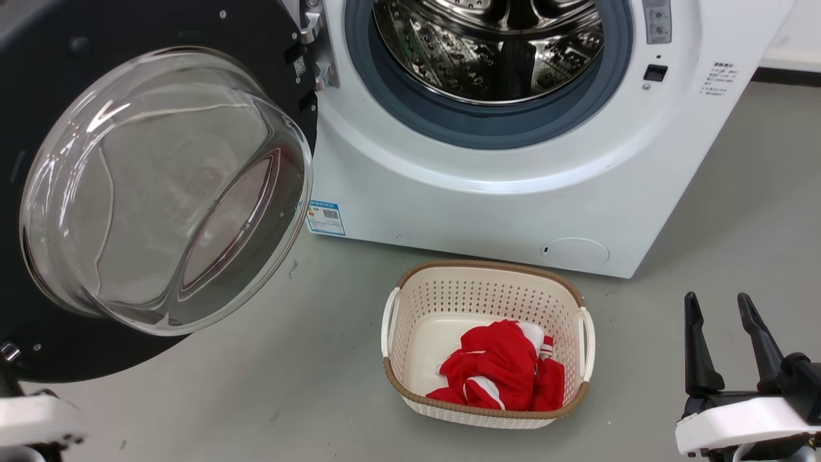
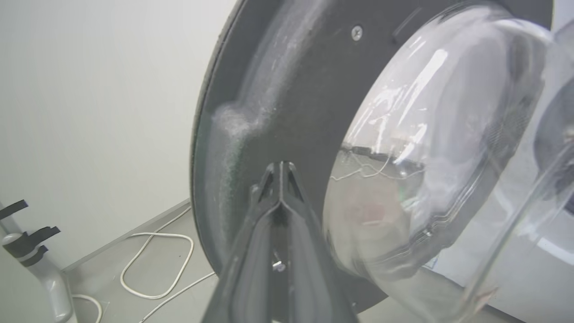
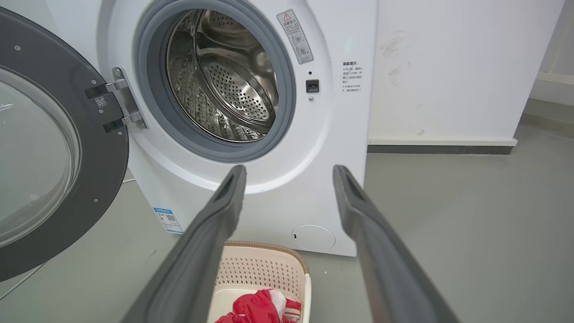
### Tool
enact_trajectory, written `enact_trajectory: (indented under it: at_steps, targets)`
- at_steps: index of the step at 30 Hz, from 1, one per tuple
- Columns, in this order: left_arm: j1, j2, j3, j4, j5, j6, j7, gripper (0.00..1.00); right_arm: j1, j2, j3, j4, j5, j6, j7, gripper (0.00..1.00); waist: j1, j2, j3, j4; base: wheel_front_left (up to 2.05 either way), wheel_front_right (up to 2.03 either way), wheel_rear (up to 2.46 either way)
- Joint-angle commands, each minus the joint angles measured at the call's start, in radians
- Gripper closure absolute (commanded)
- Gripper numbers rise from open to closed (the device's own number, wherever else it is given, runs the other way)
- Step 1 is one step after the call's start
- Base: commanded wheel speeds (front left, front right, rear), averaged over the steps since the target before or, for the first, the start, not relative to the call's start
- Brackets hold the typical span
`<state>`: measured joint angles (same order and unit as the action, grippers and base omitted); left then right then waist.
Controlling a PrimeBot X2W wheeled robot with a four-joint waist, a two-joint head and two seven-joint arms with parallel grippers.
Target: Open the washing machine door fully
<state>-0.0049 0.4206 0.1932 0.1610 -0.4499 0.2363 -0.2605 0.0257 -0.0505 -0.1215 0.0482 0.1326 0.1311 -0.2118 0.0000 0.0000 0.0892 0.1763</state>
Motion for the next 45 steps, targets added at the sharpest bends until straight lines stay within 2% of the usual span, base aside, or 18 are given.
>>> enact_trajectory:
  at_steps: [1,4,5,7,8,9,18,25,33,45]
  targets:
    - [0.02,-0.016,-0.003,-0.022,0.013,0.003,-0.005,1.0,0.007,0.001,-0.003,0.002,0.003,-0.001,-0.005,0.0,0.0,0.0,-0.01,-0.003,0.0,0.0,0.0]
    - [0.075,-0.079,-0.017,-0.1,0.044,0.006,-0.005,1.0,0.012,0.001,-0.001,0.004,0.005,-0.001,-0.005,0.0,0.0,0.0,-0.023,-0.009,0.0,0.0,0.0]
    - [0.088,-0.097,-0.023,-0.121,0.054,0.002,-0.004,0.93,0.014,0.001,0.0,0.005,0.007,-0.001,-0.006,0.0,0.0,0.0,-0.027,-0.011,0.0,0.0,0.0]
    - [0.114,-0.139,-0.049,-0.155,0.074,-0.005,-0.005,0.48,0.018,0.001,0.003,0.005,0.005,-0.001,-0.005,0.0,0.0,0.0,-0.034,-0.015,0.0,0.0,0.0]
    - [0.125,-0.157,-0.06,-0.164,0.082,-0.007,-0.004,0.18,0.018,0.001,0.005,0.004,0.003,-0.001,-0.004,0.0,0.0,0.0,-0.037,-0.017,0.0,0.0,0.0]
    - [0.131,-0.166,-0.068,-0.169,0.095,-0.009,-0.004,0.0,0.019,0.001,0.006,0.003,0.0,-0.001,-0.003,0.0,0.0,0.0,-0.04,-0.02,0.0,0.0,0.0]
    - [0.099,-0.237,-0.133,-0.178,0.171,-0.074,-0.005,0.0,0.02,0.001,0.026,-0.001,-0.004,-0.001,0.004,0.0,0.0,0.0,-0.058,-0.062,0.0,0.0,0.0]
    - [0.018,-0.297,-0.181,-0.162,0.217,-0.147,-0.005,0.0,0.018,0.001,0.029,-0.018,-0.035,-0.001,0.011,0.0,0.0,0.0,-0.067,-0.107,0.0,0.0,0.0]
    - [-0.049,-0.332,-0.209,-0.075,0.248,-0.218,-0.005,0.0,0.029,0.001,0.039,-0.047,-0.077,-0.001,0.027,0.0,0.0,0.0,-0.081,-0.163,0.0,0.0,0.0]
    - [-0.033,-0.345,-0.198,-0.045,0.317,-0.241,-0.005,0.0,0.049,0.001,0.054,-0.044,-0.072,-0.001,0.03,0.0,0.0,0.0,-0.086,-0.191,0.0,0.0,0.0]
